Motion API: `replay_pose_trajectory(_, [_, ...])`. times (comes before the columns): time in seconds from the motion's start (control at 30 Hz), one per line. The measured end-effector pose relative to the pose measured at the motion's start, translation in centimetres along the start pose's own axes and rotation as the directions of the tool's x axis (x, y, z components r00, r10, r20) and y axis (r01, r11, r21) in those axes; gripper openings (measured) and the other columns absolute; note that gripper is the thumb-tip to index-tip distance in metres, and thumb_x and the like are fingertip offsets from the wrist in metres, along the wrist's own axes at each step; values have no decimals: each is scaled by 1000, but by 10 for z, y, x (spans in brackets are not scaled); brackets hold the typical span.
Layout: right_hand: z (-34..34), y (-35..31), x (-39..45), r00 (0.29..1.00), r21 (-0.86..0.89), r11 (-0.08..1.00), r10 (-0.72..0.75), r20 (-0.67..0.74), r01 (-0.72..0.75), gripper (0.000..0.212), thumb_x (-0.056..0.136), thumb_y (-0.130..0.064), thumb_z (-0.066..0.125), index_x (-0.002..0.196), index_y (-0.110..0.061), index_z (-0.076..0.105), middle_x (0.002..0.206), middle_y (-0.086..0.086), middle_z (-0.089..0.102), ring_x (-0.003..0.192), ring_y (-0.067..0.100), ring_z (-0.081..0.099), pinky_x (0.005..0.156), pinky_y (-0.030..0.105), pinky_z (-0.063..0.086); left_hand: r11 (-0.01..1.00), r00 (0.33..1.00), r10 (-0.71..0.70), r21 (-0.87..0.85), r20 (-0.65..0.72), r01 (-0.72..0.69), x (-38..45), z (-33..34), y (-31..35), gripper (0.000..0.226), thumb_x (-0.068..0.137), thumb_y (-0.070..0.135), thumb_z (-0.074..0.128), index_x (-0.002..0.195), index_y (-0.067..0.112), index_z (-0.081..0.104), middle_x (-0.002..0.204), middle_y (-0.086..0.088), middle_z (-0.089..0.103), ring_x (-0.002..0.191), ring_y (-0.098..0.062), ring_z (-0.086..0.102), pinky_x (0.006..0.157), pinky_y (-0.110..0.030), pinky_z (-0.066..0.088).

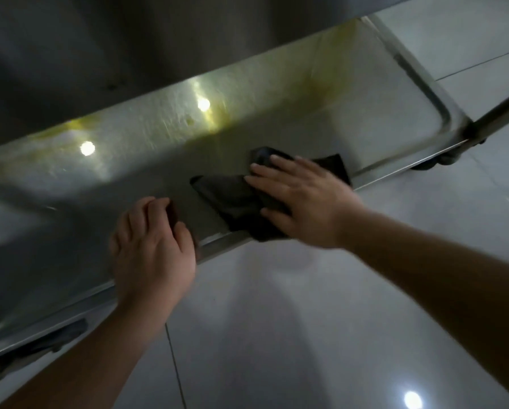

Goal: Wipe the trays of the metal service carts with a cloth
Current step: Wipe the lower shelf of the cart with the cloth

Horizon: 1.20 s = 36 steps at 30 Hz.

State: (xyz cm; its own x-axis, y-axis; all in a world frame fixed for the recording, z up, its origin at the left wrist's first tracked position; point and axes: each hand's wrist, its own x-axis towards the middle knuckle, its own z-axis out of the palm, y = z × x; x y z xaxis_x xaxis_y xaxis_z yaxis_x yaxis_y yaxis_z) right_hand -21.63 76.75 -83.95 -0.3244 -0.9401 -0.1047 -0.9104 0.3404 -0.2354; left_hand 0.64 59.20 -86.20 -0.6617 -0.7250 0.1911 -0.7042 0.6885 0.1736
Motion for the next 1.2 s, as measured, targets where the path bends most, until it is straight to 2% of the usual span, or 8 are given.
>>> replay_pose_trajectory(0.13, [-30, 118, -17, 957, -34, 960, 273, -99, -278, 72, 98, -54, 34, 163, -24, 34, 171, 4, 30, 159, 27, 21, 126, 43, 19, 1000, 1000, 9, -2, -25, -9, -1, 0, 2, 48, 93, 33, 48, 134, 10, 57, 140, -18, 52, 126, -44, 46, 100, -55, 38])
replay_pose_trajectory(0.4, [-47, 156, 50, 514, 200, 529, 848, -125, -824, 77, 101, -53, 23, 168, -17, 11, 177, 4, 1, 162, 31, -7, 130, 50, -4, 1000, 1000, 24, 19, -18, -23, -1, 3, 2, 47, 93, 37, 47, 132, 11, 55, 139, -19, 51, 121, -45, 45, 97, -56, 38])
replay_pose_trajectory(0.6, [-13, 19, 69, 954, 47, 963, 270, -132, -266, 72, 105, -56, 36, 167, -23, 22, 175, 1, 17, 162, 25, 6, 129, 42, 1, 998, 998, 40, 42, -44, -38, -2, 8, -3, 46, 96, 41, 44, 131, 13, 54, 138, -17, 50, 118, -44, 44, 94, -56, 39])
replay_pose_trajectory(0.73, [-14, 32, 30, 995, -16, 995, -103, 3, 103, 70, 103, -64, 33, 166, -37, 21, 173, -12, 17, 161, 14, 5, 131, 43, 3, 996, 996, 75, 52, -57, -72, -7, 7, -11, 47, 97, 42, 45, 133, 15, 56, 139, -15, 51, 115, -43, 47, 92, -54, 40])
replay_pose_trajectory(0.83, [-34, 113, 21, 977, -10, 982, 189, -98, -191, 72, 97, -58, 39, 162, -26, 36, 171, 4, 31, 159, 27, 22, 128, 49, 18, 996, 996, 64, 63, -61, -60, -7, 6, -10, 45, 96, 42, 47, 131, 16, 56, 139, -13, 51, 115, -43, 49, 95, -53, 41])
replay_pose_trajectory(0.97, [-54, 189, 25, 684, 121, 701, 713, -154, -703, 76, 97, -58, 29, 164, -25, 24, 175, 0, 14, 162, 26, 4, 130, 51, 1, 995, 997, 65, 83, -53, -60, -8, 3, -7, 44, 97, 43, 46, 130, 16, 57, 139, -14, 52, 114, -43, 49, 97, -52, 40])
replay_pose_trajectory(1.07, [-49, 155, 62, 537, 200, 556, 831, -141, -807, 79, 98, -55, 25, 168, -18, 14, 177, 2, 3, 162, 29, -4, 129, 52, -4, 996, 999, 29, 81, -18, -28, -6, 2, -2, 45, 97, 45, 45, 130, 17, 56, 140, -13, 51, 116, -42, 48, 98, -53, 40])
replay_pose_trajectory(1.2, [-27, 31, 110, 777, 187, 789, 611, -151, -585, 76, 103, -54, 36, 167, -17, 18, 176, 6, 10, 162, 31, 3, 130, 47, 1, 996, 999, 35, 82, 11, -36, -5, 0, -1, 47, 95, 43, 42, 130, 14, 55, 139, -17, 50, 114, -43, 48, 97, -54, 40])
